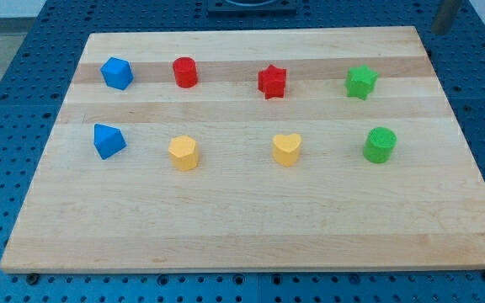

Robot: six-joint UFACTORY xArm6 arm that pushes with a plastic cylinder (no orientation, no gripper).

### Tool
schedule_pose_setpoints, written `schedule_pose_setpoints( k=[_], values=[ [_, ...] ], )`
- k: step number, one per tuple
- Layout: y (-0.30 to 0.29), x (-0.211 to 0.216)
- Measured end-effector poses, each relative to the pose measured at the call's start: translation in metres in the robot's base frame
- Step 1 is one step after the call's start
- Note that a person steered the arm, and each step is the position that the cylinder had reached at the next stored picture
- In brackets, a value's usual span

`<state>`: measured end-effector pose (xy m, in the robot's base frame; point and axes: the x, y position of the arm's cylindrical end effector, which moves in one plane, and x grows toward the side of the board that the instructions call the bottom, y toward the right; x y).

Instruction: Move the green star closer to the red star

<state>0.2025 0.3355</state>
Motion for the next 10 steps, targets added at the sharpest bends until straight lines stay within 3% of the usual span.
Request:
schedule_pose_setpoints(
  k=[3,5,8,9,10],
  values=[
    [0.010,0.004],
    [0.008,0.074],
    [-0.106,0.166],
    [-0.142,0.172],
    [-0.123,0.143]
  ],
)
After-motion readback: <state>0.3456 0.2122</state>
